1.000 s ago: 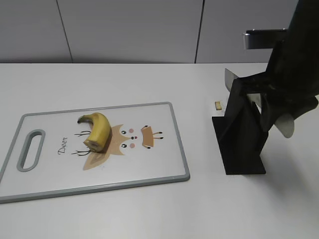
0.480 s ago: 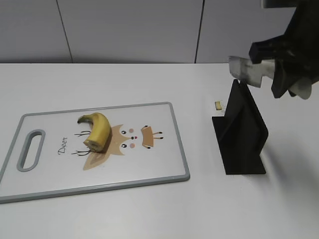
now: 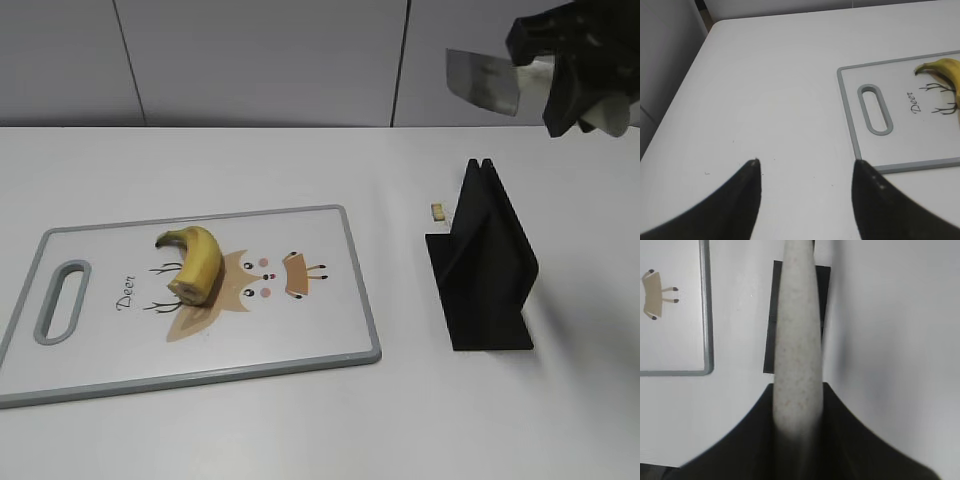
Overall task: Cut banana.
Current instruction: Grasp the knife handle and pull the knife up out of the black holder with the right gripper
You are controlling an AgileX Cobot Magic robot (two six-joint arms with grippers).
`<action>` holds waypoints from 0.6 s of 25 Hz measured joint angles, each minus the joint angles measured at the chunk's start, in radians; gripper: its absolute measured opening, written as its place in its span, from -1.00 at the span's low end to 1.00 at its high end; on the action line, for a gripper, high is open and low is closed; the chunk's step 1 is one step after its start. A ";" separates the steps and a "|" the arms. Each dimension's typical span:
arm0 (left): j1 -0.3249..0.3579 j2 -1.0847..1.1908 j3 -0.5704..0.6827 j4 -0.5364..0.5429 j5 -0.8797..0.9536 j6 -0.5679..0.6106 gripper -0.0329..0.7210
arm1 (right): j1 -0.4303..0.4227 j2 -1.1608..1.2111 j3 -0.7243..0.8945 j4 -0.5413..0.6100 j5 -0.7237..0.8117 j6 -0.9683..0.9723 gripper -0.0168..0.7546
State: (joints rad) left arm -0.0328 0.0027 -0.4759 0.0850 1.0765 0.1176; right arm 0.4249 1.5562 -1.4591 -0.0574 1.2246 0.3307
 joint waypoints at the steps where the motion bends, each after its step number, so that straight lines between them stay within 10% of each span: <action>1: 0.000 0.000 0.000 0.000 0.000 0.000 0.55 | 0.000 0.000 0.000 -0.001 0.000 -0.016 -0.51; 15: 0.000 0.215 -0.063 0.010 -0.199 0.101 0.52 | 0.000 0.000 0.000 0.074 -0.159 -0.571 -0.51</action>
State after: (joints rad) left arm -0.0328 0.2181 -0.5391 0.0953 0.8773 0.2185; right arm 0.4249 1.5562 -1.4591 0.0165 1.0654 -0.2398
